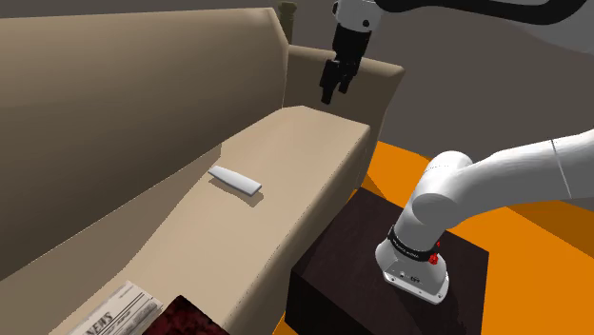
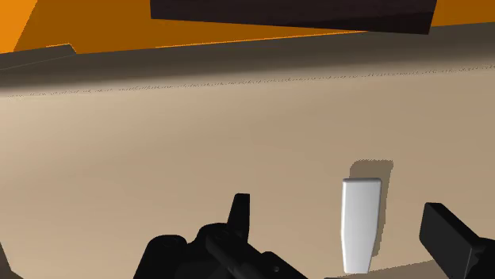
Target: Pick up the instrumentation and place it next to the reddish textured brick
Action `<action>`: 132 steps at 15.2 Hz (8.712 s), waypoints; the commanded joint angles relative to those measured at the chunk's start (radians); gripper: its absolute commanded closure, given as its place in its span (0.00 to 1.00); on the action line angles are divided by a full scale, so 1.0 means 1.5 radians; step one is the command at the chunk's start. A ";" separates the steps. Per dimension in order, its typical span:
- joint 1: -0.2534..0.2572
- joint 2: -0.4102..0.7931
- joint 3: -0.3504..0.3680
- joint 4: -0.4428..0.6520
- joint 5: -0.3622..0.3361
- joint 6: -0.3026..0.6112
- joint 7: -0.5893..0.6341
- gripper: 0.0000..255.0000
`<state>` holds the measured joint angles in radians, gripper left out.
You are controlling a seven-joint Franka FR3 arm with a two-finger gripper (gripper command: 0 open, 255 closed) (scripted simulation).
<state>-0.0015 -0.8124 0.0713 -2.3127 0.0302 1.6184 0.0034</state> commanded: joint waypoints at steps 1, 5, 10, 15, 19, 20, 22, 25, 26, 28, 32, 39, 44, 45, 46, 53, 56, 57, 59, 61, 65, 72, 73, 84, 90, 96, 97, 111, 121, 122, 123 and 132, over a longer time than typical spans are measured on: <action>0.000 0.000 0.000 0.000 0.000 0.000 0.000 0.00; 0.004 0.069 0.020 -0.017 0.008 0.076 0.013 0.00; 0.007 0.170 0.045 -0.020 0.012 0.168 0.030 0.00; 0.008 0.285 0.070 0.000 0.007 0.250 0.050 0.00; 0.009 0.383 0.088 0.030 -0.006 0.306 0.070 0.00; 0.009 0.408 0.092 0.040 -0.010 0.319 0.075 0.00; 0.010 0.459 0.100 0.062 -0.021 0.342 0.087 0.00; 0.014 0.538 0.108 0.101 -0.041 0.371 0.106 0.00; 0.016 0.564 0.110 0.116 -0.048 0.380 0.112 0.00; 0.020 0.617 0.113 0.147 -0.063 0.394 0.125 0.00; 0.035 0.723 0.112 0.221 -0.093 0.412 0.148 0.00; 0.049 0.808 0.105 0.263 -0.117 0.446 0.164 0.00; 0.051 0.828 0.101 0.257 -0.124 0.472 0.168 0.00; 0.051 0.828 0.101 0.257 -0.124 0.472 0.168 0.00; 0.051 0.828 0.101 0.257 -0.124 0.472 0.168 0.00; 0.051 0.828 0.101 0.257 -0.124 0.472 0.168 1.00; 0.051 0.828 0.101 0.257 -0.124 0.472 0.168 1.00; 0.051 0.828 0.101 0.257 -0.124 0.472 0.168 1.00; 0.051 0.828 0.101 0.257 -0.124 0.472 0.168 1.00; 0.051 0.822 0.102 0.258 -0.122 0.465 0.167 1.00; 0.048 0.800 0.107 0.264 -0.114 0.437 0.161 1.00; 0.044 0.765 0.112 0.281 -0.101 0.385 0.152 1.00; 0.043 0.760 0.113 0.284 -0.100 0.378 0.151 1.00; 0.040 0.717 0.118 0.328 -0.084 0.293 0.140 1.00; 0.039 0.701 0.120 0.355 -0.078 0.250 0.135 1.00; 0.087 0.664 0.154 0.305 -0.074 0.262 0.218 1.00; 0.095 0.660 0.160 0.299 -0.073 0.263 0.232 1.00; 0.220 0.667 0.246 0.303 -0.087 0.256 0.447 1.00; 0.314 0.737 0.285 0.371 -0.126 0.245 0.588 1.00; 0.314 0.740 0.284 0.365 -0.128 0.252 0.590 1.00; 0.314 0.743 0.284 0.360 -0.130 0.260 0.591 1.00; 0.320 0.776 0.275 0.321 -0.151 0.329 0.605 1.00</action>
<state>0.4776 0.3466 0.4859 -1.8265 -0.1929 2.1012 0.9096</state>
